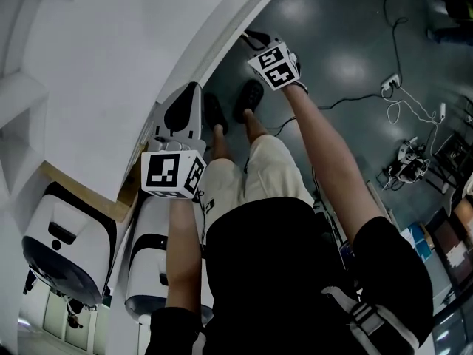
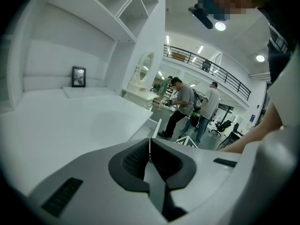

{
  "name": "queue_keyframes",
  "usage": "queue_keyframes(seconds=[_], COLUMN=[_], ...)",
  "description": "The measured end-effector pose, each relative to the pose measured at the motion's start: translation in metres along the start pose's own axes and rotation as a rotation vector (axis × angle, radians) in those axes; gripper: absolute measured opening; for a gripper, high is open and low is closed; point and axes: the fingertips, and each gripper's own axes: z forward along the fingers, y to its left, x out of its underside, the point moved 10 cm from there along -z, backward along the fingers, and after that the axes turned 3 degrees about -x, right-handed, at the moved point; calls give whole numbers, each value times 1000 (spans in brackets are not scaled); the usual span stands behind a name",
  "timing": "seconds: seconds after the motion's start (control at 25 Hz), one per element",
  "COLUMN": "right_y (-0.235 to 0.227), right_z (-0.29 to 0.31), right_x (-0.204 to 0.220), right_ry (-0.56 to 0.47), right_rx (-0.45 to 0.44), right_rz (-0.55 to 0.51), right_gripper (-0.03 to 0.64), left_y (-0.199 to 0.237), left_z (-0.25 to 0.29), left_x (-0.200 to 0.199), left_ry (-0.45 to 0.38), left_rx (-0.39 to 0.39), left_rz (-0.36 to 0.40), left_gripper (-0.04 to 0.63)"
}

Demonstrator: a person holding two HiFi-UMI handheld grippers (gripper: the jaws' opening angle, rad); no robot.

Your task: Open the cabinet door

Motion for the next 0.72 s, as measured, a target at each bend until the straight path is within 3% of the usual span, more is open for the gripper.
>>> queue_keyframes(seconds=[0.72], right_y=[1], right_z=[-55], right_x=[56], right_ry=[38], right_rx=[34], right_rz=[37], right_gripper=[91], left_y=[-21], left_z=[-9], left_x=[-2], left_ry=[8], left_rx=[55], left_rz=[45], left_gripper=[25])
